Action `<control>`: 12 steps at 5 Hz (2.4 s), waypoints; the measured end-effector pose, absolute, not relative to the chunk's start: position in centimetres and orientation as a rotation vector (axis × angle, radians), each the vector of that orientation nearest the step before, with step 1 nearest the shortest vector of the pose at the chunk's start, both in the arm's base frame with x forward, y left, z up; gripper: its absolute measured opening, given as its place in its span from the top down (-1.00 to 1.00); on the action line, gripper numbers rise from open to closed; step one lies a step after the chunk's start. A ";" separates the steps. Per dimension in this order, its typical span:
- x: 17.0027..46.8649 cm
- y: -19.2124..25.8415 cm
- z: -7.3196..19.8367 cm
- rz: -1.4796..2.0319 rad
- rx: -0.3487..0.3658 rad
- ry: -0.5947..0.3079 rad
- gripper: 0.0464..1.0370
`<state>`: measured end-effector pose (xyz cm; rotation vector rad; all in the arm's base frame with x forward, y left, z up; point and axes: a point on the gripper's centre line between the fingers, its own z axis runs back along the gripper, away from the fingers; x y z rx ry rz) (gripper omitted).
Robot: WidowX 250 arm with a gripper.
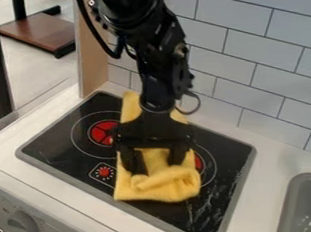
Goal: Move the cloth from top to bottom of burner
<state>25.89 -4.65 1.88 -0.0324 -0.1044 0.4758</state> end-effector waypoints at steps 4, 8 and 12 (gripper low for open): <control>23.1 -8.1 1.8 0.361 -0.032 -0.090 -0.92; 21.7 -6.7 6.0 0.386 -0.044 -0.155 -0.92; 21.3 -4.8 9.6 0.433 -0.116 -0.219 -0.92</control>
